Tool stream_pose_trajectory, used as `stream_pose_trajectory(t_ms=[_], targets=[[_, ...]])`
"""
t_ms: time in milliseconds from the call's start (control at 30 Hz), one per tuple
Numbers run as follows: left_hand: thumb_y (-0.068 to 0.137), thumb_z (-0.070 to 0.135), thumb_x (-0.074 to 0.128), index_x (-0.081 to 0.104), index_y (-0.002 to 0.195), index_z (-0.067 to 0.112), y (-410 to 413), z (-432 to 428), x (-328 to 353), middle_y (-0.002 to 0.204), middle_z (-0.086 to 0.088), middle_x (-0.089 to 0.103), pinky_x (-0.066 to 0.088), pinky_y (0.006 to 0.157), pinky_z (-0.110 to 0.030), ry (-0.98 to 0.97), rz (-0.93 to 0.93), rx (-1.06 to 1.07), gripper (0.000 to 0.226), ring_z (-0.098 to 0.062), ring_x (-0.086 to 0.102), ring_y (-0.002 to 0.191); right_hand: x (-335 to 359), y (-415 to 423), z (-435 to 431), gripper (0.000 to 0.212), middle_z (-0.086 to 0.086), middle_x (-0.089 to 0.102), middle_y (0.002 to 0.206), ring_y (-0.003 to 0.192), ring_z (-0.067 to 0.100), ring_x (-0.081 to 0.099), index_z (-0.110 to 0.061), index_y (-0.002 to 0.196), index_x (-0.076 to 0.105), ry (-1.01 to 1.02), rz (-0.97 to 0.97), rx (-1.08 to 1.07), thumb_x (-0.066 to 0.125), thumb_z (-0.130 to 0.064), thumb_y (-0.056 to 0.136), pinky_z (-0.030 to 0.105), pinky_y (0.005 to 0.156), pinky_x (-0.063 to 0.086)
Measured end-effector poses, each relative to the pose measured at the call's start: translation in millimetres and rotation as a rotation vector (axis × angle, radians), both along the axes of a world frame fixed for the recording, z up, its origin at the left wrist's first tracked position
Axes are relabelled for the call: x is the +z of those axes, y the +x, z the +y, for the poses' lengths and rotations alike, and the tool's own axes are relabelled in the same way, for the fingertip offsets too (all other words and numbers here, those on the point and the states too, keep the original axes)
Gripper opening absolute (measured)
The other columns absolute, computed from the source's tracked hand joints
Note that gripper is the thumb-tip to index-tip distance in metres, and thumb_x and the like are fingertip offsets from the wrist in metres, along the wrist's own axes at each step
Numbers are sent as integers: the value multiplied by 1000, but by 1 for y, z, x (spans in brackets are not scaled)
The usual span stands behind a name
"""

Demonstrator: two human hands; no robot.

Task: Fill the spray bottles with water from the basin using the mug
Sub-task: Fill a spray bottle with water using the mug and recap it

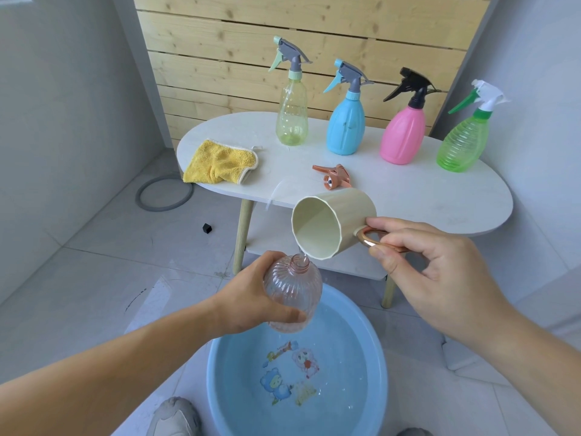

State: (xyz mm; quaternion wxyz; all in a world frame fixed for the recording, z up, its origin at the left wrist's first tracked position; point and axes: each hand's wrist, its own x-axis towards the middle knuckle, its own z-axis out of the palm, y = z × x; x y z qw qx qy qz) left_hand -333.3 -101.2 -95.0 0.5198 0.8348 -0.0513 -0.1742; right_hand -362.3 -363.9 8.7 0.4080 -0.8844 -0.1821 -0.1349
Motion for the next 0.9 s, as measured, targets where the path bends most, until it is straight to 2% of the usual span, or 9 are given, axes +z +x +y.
stream_pose_trajectory(t_ms=[233,533,700,900], targets=[[46,49,94,53,130,41,0,0,0,121,17,65,58,100,-39,4,-3,-8,94,-8,64,114,2,-1,2,15,-18,68,120,110,-1,63,-44,79,65,-27,-32,9,64,-34,90,9,93,41],[46,50,95,53,129,43,0,0,-1,121,18,65,57,101,-40,2,2,-4,93,-9,64,115,2,0,2,17,-16,69,119,115,-1,61,-45,79,63,-30,-47,21,63,-31,88,10,96,40],[45,50,95,53,129,42,0,0,-2,121,17,65,57,101,-41,0,4,-8,94,-10,64,116,3,-1,2,14,-16,69,120,112,-1,62,-44,79,64,-25,-53,21,63,-37,92,9,95,41],[46,51,95,53,130,41,0,0,-2,121,17,65,57,101,-41,3,-6,-7,94,-10,64,117,2,-1,3,18,-17,68,119,114,1,62,-46,78,62,-42,-64,28,63,-30,88,11,95,41]])
